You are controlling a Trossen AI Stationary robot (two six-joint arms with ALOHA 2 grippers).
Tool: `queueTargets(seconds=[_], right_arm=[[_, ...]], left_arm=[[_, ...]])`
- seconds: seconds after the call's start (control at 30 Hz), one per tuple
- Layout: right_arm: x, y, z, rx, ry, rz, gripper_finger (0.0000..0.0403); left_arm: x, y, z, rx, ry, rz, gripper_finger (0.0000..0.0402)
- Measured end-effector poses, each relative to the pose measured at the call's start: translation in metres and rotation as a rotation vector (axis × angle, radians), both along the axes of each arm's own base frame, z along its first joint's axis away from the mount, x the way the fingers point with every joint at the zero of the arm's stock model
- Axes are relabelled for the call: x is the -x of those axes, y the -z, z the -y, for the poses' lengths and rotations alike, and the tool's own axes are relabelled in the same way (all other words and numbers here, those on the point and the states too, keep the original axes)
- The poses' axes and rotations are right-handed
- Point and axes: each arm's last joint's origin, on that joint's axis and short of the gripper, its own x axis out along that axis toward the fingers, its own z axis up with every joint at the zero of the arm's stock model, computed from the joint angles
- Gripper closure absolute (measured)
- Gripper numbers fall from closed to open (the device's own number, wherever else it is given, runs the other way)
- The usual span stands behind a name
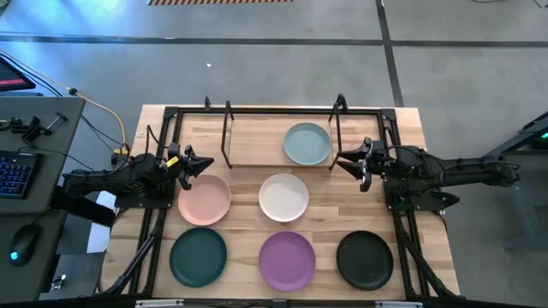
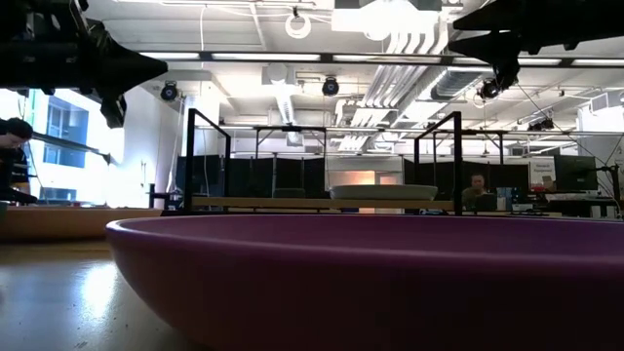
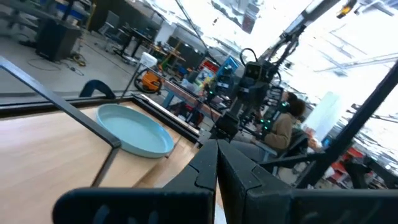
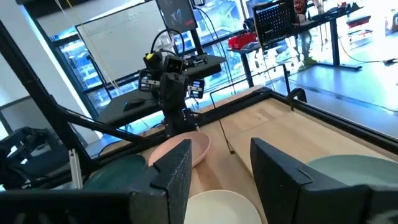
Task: Place and stack plates onto a shelf
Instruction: Put the pink plate on the shelf
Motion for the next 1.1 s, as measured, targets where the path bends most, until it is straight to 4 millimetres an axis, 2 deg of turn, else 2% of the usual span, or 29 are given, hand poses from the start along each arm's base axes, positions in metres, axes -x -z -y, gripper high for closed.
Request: queueTargets(seconds=[0.4,0.57,0.67,0.77,0.9,1.0,1.1], right_arm=[[-0.001,0.008,0.0,-0.007,0.0,-0.083,0.0264],[-0.001,0.015,0.002,-0.127,0.034,-0.125,0.0269],[0.0,0.018,0.001,-0.121,-0.005,-0.162,0.0273],[0.002,0.019,0.0,-0.077,-0.014,-0.179,0.0302],[0.007,0.027,0.0,-0.034,-0.041,-0.192,0.0387],[0.012,0.042,0.0,-0.079,-0.047,-0.143,0.0388],[0.015,0.046,0.0,-0.076,-0.052,-0.026,0.0399]], left_arm=[[0.0,-0.002,0.0,0.05,0.008,0.03,0.0401],[0.0,-0.002,0.0,0.048,0.007,0.03,0.0401],[0.0,-0.002,0.0,0.048,0.007,0.029,0.0401],[0.0,-0.002,0.0,0.047,0.007,0.029,0.0401],[0.0,-0.001,0.0,0.047,0.007,0.028,0.0401],[0.0,-0.001,0.0,0.047,0.007,0.028,0.0401],[0.0,-0.001,0.0,0.042,0.007,0.026,0.0401]])
